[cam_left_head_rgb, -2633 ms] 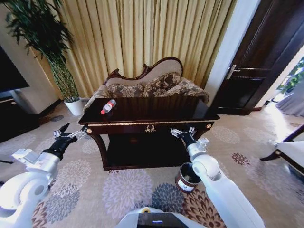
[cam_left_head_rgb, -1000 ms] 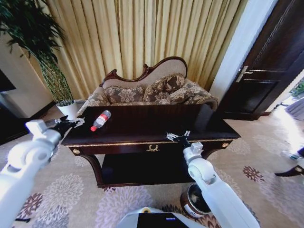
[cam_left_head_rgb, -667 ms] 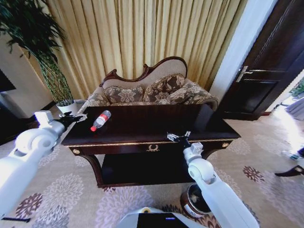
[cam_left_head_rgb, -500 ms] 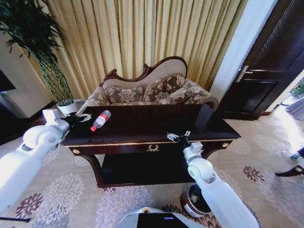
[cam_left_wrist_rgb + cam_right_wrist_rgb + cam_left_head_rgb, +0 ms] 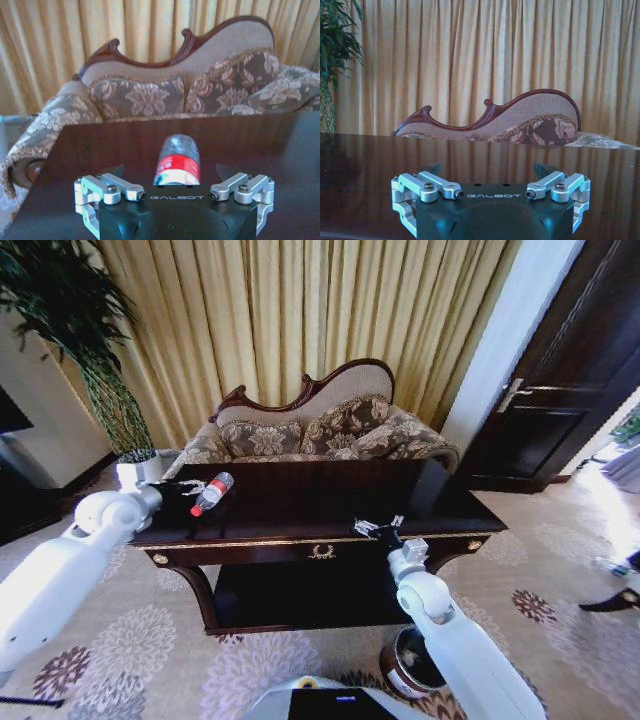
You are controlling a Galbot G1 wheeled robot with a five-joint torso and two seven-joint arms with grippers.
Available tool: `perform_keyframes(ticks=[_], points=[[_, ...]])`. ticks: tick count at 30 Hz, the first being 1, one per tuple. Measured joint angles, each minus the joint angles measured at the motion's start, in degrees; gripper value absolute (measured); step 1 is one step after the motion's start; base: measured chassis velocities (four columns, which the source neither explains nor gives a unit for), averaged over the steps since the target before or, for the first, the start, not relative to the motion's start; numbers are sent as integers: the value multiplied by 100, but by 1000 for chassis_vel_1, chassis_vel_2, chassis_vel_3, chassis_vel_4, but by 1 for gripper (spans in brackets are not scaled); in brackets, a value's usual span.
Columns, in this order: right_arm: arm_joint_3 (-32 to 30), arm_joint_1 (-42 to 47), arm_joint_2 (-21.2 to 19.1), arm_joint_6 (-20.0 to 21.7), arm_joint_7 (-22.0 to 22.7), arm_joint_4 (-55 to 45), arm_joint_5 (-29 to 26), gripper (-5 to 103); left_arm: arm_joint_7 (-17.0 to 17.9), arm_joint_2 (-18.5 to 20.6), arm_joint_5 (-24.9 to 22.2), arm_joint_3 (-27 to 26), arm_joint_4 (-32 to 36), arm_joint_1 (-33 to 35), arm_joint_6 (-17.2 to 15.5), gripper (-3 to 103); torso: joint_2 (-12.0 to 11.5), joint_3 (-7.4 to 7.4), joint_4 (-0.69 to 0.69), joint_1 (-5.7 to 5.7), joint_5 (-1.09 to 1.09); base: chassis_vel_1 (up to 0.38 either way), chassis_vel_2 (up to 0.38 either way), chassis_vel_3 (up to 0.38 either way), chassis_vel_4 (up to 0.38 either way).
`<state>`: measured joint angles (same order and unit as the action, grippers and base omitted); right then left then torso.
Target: Move to the front of the table and place the trash on the table into the trash bin.
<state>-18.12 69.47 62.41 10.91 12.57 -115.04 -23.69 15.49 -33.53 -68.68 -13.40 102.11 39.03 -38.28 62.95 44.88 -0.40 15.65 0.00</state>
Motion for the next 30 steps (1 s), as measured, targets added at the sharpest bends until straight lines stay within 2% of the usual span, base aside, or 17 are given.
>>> perform_keyframes(ticks=[4, 7, 8, 11, 14, 30], points=[[-41, -1, -27, -13, -4, 7, -10, 100, 190, -90, -97, 238, -22, -175, -131, 100, 0, 0, 0, 0, 0, 0, 0, 0, 0], [-99, 15, -50, -43, -5, 22, -24, 100, 416, -213, -151, 607, -59, -452, -333, 100, 0, 0, -1, 0, 0, 0, 0, 0, 0], [-99, 15, -50, -43, -5, 22, -24, 100, 416, -213, -151, 607, -59, -452, -333, 100, 0, 0, -1, 0, 0, 0, 0, 0, 0], [-115, 21, -51, -85, -5, 73, -20, 100, 725, -280, -321, 737, -46, -604, -400, 100, 0, 0, -1, 0, 1, 0, 0, 0, 0], [-115, 16, -41, -110, -5, 120, -12, 100, 833, -296, -344, 769, -46, -620, -405, 100, 0, 0, 0, 0, 0, 0, 0, 0, 0], [-52, -51, -3, -203, -43, 304, 60, 100, 891, -263, -310, 434, -42, -255, -399, 100, 0, 0, 0, 0, -1, 0, 0, 0, 0]])
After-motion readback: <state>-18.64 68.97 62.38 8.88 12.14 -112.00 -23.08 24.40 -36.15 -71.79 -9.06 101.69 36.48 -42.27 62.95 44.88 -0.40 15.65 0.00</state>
